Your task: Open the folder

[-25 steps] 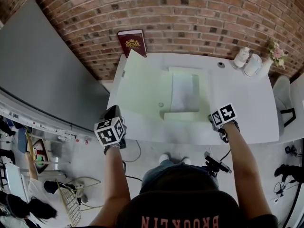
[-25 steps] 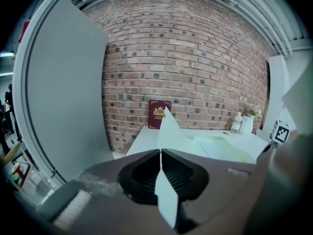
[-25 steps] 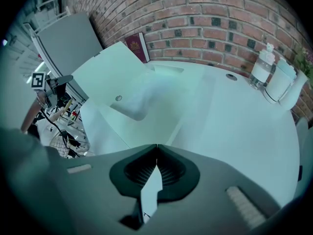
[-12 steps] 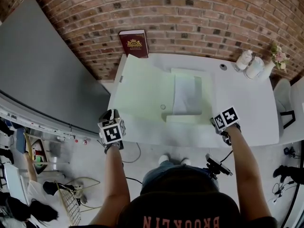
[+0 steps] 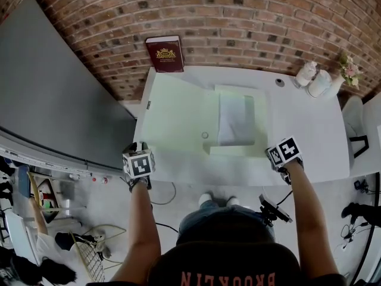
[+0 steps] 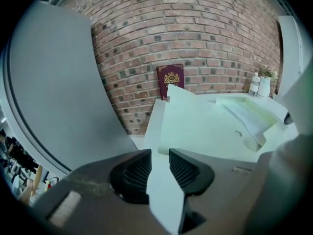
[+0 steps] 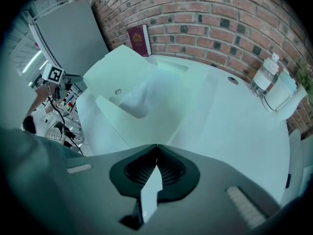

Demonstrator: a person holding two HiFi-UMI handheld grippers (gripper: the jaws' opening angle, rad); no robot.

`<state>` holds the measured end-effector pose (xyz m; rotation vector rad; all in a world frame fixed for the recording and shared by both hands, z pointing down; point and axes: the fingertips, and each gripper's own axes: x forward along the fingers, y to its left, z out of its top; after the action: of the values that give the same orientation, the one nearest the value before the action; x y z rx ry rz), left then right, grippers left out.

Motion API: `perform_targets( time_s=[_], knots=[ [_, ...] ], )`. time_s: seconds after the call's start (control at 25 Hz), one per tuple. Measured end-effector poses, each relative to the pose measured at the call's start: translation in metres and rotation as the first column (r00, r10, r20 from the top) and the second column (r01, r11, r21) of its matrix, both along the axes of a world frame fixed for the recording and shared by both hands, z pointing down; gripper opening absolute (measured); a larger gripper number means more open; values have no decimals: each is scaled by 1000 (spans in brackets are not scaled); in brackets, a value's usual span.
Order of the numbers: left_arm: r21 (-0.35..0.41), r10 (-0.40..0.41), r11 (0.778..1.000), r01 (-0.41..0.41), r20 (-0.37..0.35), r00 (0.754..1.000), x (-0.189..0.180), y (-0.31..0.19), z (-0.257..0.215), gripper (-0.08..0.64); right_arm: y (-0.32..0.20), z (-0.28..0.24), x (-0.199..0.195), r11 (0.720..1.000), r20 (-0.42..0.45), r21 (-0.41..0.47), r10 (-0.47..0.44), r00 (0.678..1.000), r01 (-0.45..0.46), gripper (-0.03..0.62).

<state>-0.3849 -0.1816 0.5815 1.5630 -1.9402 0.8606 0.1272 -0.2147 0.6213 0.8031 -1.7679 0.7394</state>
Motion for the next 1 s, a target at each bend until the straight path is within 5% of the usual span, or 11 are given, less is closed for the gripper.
perform_targets(
  time_s=[0.28, 1.0],
  knots=[
    [-146, 59, 988, -58, 2, 998, -6, -5, 46, 126, 0, 0, -1, 1000, -37, -20, -14, 999, 14, 5],
    [-303, 103, 945, -122, -76, 992, -11, -12, 105, 126, 2, 0, -1, 999, -74, -33, -23, 997, 21, 5]
  ],
)
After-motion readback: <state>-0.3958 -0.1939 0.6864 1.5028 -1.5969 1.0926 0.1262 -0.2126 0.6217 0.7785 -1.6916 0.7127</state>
